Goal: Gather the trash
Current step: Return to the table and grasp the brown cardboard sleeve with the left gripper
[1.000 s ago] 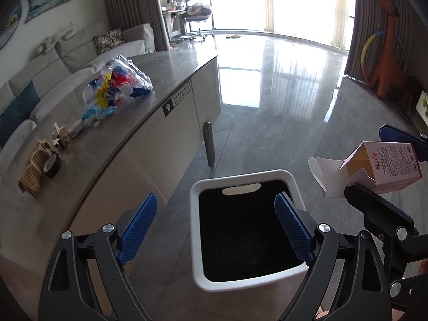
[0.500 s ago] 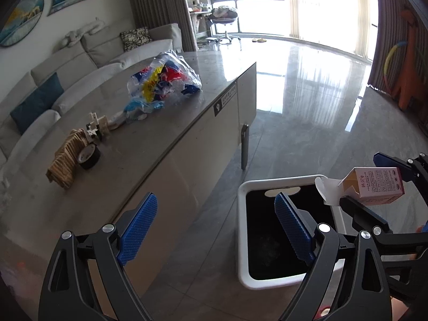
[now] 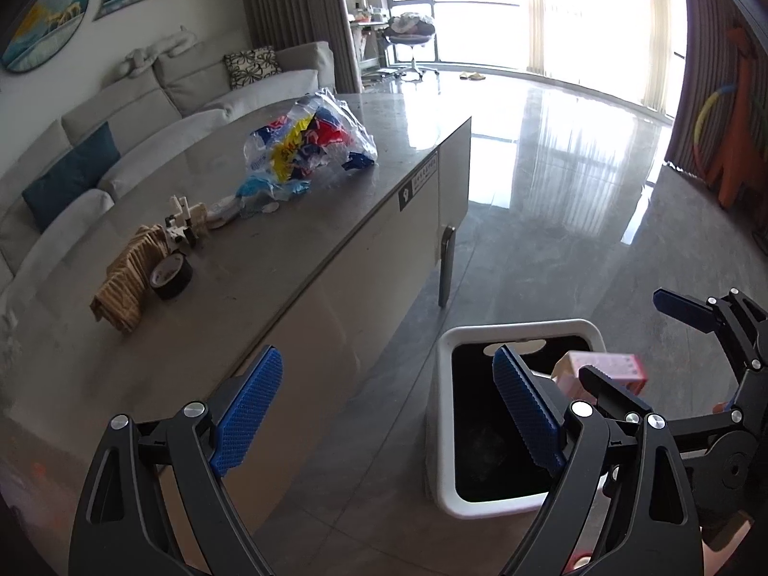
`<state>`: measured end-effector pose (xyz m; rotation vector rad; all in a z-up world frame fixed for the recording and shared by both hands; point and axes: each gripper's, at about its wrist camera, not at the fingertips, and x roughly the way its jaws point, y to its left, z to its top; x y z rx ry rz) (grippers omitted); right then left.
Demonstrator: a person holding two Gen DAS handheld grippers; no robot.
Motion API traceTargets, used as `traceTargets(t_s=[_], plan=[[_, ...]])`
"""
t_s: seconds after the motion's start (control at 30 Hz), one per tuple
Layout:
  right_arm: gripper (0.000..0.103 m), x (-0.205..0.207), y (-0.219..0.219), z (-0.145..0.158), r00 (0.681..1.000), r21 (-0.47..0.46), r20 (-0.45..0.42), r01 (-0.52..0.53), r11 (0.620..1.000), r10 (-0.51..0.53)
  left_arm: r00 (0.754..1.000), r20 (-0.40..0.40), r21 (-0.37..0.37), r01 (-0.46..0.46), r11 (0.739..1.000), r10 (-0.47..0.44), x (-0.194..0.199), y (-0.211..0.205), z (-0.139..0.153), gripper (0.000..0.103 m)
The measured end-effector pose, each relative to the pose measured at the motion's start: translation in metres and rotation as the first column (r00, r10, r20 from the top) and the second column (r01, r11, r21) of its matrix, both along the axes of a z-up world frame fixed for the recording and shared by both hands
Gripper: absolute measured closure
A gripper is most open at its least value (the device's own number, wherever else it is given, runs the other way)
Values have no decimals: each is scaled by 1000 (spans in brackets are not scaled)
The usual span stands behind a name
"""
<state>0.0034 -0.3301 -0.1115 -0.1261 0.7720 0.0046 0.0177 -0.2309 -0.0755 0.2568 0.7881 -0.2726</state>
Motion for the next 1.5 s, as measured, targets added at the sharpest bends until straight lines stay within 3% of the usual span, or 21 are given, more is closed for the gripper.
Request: traceTargets(t_s=[0.37, 0.83, 1.13, 1.4, 1.5], plan=[[5, 1, 10, 3, 1000, -26, 17, -2, 1000, 3, 1000, 8, -11, -3, 1000, 3, -1, 5, 3, 13], [5, 3, 33, 31, 995, -13, 91, -40, 999, 41, 999, 12, -45, -40, 998, 41, 5, 31, 10, 13], [5, 12, 52, 43, 988, -7, 136, -75, 997, 75, 994, 32, -94, -100, 991, 104, 13, 61, 20, 4], [4, 26, 72, 48, 988, -25, 137, -71, 997, 74, 986, 27, -135, -162, 978, 167, 28, 99, 25, 4], [4, 32, 81, 49, 986, -20, 138, -86, 996, 88, 978, 24, -115, -205, 972, 209, 41, 117, 22, 3]])
